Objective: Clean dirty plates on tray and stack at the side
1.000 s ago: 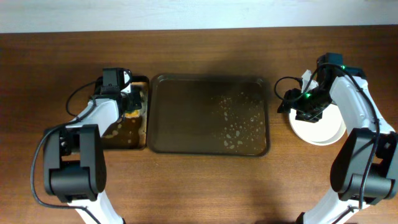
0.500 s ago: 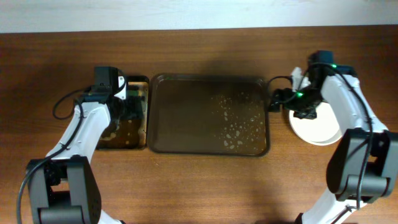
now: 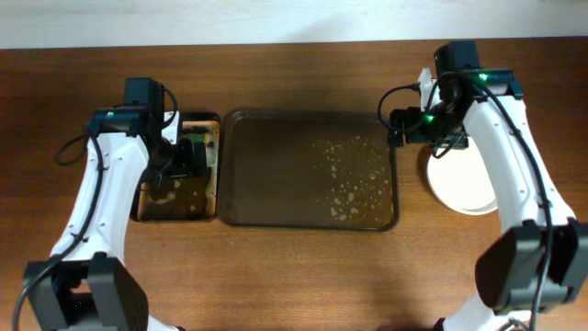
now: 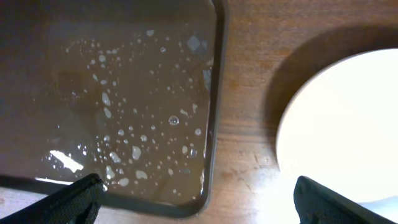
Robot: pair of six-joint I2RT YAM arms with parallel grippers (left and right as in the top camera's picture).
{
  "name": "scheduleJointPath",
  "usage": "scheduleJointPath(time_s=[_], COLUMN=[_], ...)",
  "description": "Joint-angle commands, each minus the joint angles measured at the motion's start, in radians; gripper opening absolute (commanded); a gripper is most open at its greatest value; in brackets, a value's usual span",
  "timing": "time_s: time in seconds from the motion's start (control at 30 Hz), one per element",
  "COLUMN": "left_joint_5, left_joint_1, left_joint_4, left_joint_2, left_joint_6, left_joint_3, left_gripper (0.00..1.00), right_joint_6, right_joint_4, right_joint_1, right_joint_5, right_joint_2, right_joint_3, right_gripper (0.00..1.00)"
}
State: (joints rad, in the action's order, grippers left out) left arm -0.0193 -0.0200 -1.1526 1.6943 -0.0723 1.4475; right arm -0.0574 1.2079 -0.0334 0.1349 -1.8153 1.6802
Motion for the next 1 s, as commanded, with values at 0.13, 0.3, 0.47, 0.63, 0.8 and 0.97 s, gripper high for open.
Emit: scheduleJointPath(time_s=[0.13,0.3,0.47,0.63,0.8,0.97], left_joint_5=[-0.011,-0.011,0.006,0.042,0.042,0.042], left_joint_1=[-0.003,-0.003,-0.003,-0.003,-0.003,-0.003], left_joint_4=[0.038,0.217,0.365,0.356,0.351,0.351], left_joint_2=[-0.272,-0.569,-0.915,-1.084,-1.109,-1.109], left_joint_6=[0.005,0.013,0.02,0.02,0.02,0.02], left_joint_3=[-0.116,-0.373,-0.616,-0.67,-0.67,-0.67], left_gripper=[1.0,1.0,1.0,1.0,1.0,1.0], right_joint_6=[-0.029,-0.029,-0.029,-0.029,-0.029,-0.029], right_joint_4=[-0.164,-0.303,-0.309,-0.307,-0.307,-0.307], right_joint_1=[0.001,0.001,0.001,0.001,0.001,0.001], right_joint_5=[-0.046,-0.072,-0.095,-0.095,-0.095,-0.095], right_joint_2=[0.343,0.629,0.827,0.853,0.81,0.727], right_joint_3=[-0.313,-0.543,-0.611,-0.611,-0.611,-0.611], right_gripper=[0.98,0.98,0.98,0.98,0.98,0.98])
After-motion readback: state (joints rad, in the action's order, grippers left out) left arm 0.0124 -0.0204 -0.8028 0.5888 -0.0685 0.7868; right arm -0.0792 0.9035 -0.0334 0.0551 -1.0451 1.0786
